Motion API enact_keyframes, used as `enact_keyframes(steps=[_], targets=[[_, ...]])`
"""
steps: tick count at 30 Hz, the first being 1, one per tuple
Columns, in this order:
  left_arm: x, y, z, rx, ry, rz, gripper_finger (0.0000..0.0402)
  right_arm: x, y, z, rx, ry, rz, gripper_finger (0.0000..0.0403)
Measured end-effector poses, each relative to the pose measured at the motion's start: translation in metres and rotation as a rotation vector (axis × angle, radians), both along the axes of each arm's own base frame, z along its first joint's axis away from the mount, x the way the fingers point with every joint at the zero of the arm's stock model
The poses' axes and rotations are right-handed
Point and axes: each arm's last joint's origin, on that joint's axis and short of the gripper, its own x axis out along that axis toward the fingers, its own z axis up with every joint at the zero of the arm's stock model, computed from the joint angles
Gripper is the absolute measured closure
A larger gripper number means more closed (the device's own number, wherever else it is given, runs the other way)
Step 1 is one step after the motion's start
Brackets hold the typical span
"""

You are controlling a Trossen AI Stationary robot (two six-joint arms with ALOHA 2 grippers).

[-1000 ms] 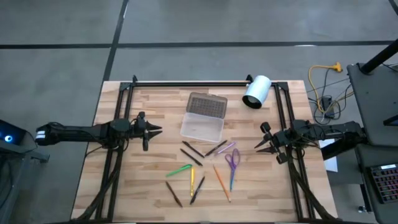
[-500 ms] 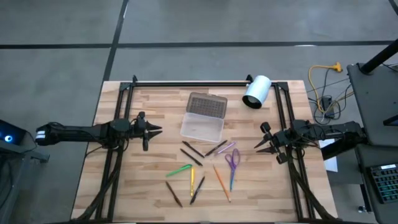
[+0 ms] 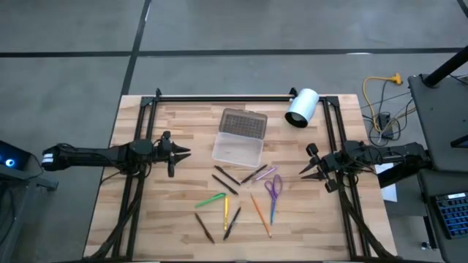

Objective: Pick & place school supplies into a supply box

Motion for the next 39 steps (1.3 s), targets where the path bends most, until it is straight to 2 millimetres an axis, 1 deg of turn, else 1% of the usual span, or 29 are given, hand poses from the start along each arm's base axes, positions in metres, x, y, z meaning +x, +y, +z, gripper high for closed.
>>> enact_keyframes(steps=[8,18,32,39], targets=[[0.0000,0.0000,0.0000,0.000,0.000,0.000,0.0332,0.0000,0.0000,-0.0001,0.000,0.001,0.000,0.0323],[0.0000,0.0000,0.0000,0.000,0.000,0.000,0.0332,0.0000,0.0000,0.0000,0.000,0.000,0.000,0.0334],[0.0000,0.0000,0.0000,0.000,0.000,0.000,0.0332,0.0000,0.0000,0.0000,-0.001,0.000,0.000,0.0323],[0.0000,0.0000,0.0000,0.000,0.000,0.000,0.0332,0.0000,0.0000,0.0000,-0.001,-0.001,0.000,0.0330]])
